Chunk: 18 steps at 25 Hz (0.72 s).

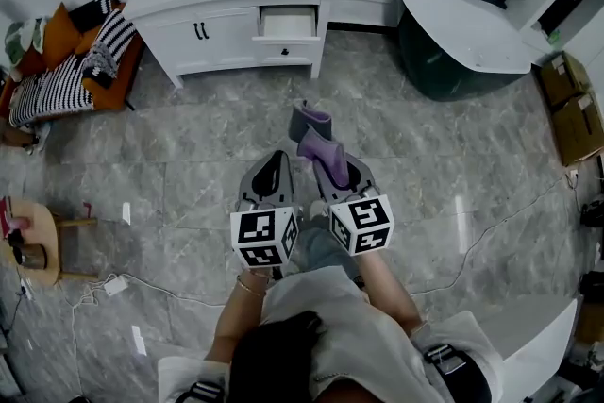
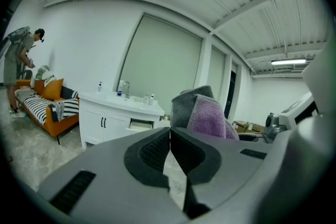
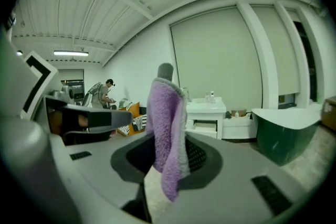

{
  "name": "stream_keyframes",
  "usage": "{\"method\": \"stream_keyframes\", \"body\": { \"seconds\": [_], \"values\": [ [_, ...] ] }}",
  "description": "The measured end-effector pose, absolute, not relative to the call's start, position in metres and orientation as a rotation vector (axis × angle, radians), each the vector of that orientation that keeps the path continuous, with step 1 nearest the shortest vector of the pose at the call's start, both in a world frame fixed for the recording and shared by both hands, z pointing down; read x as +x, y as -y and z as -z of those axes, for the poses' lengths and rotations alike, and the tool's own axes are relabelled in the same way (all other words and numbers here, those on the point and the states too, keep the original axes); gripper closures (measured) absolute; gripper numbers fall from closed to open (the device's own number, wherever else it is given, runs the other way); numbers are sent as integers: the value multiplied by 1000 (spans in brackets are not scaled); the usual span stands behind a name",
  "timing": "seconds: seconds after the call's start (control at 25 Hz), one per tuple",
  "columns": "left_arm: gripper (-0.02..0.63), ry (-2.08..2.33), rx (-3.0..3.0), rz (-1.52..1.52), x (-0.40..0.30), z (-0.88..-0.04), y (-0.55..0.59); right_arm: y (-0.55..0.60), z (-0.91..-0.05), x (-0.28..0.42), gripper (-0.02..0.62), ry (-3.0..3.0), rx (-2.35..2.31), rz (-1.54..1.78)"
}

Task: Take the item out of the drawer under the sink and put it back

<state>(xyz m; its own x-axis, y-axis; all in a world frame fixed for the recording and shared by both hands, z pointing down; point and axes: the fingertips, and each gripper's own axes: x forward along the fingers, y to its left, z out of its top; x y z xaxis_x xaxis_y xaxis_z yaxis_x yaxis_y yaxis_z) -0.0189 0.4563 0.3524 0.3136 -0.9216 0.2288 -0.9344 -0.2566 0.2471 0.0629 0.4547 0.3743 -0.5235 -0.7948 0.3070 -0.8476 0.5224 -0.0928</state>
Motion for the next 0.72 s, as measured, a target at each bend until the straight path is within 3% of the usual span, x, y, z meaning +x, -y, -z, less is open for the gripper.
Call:
{"method": "stream_keyframes", "body": {
  "seconds": [0.72],
  "values": [
    [598, 1790, 2215, -122, 21, -348, -270, -262, -361, 98, 486, 2534, 1356, -293]
  ]
}}
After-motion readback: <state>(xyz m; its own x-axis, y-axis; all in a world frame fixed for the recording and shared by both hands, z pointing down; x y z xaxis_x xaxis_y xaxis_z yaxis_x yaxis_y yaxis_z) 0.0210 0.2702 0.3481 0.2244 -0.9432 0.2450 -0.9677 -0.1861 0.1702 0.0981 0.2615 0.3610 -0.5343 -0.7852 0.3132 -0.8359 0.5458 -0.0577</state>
